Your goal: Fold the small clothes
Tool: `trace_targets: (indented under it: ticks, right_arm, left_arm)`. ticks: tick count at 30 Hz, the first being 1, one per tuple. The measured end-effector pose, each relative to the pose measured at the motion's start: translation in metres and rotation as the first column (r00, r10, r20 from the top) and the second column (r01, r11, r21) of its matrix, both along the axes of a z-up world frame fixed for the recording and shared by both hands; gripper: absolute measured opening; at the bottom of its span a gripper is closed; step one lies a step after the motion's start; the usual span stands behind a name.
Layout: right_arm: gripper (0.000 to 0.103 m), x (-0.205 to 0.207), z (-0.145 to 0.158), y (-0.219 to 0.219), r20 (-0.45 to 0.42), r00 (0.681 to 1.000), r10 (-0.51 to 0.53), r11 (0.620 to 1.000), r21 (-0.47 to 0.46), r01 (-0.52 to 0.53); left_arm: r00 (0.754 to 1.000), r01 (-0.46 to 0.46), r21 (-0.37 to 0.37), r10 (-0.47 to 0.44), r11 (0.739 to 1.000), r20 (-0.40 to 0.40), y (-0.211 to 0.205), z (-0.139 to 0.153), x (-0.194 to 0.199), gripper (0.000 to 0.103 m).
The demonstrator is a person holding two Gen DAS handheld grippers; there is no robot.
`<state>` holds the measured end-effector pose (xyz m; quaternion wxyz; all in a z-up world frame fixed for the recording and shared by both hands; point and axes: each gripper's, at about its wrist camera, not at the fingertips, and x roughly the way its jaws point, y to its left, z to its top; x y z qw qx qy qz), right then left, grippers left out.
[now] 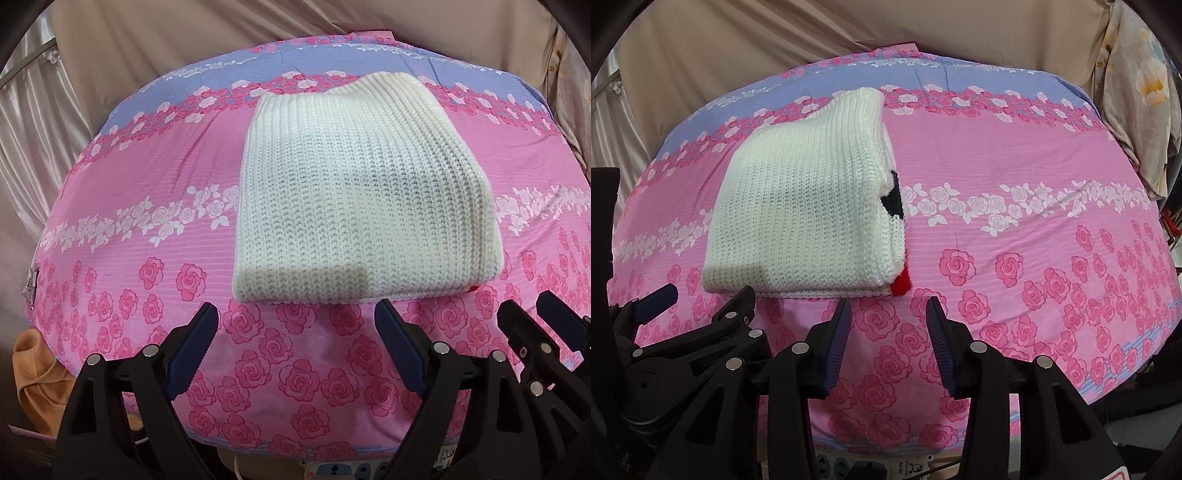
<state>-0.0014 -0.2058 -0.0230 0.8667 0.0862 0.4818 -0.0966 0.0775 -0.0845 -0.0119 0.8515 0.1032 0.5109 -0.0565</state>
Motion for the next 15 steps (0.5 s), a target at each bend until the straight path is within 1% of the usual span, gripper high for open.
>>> trace_targets:
  ticks: [15]
  right_arm:
    - [0.039,0.006,-0.006,0.004,-0.023,1.000,0.018,1.000,-0.011,-0.018]
  left_arm:
    - [0.999,-0.008,-0.006,0.007,1.000,-0.041,0.001,-0.011,0.004,0.081]
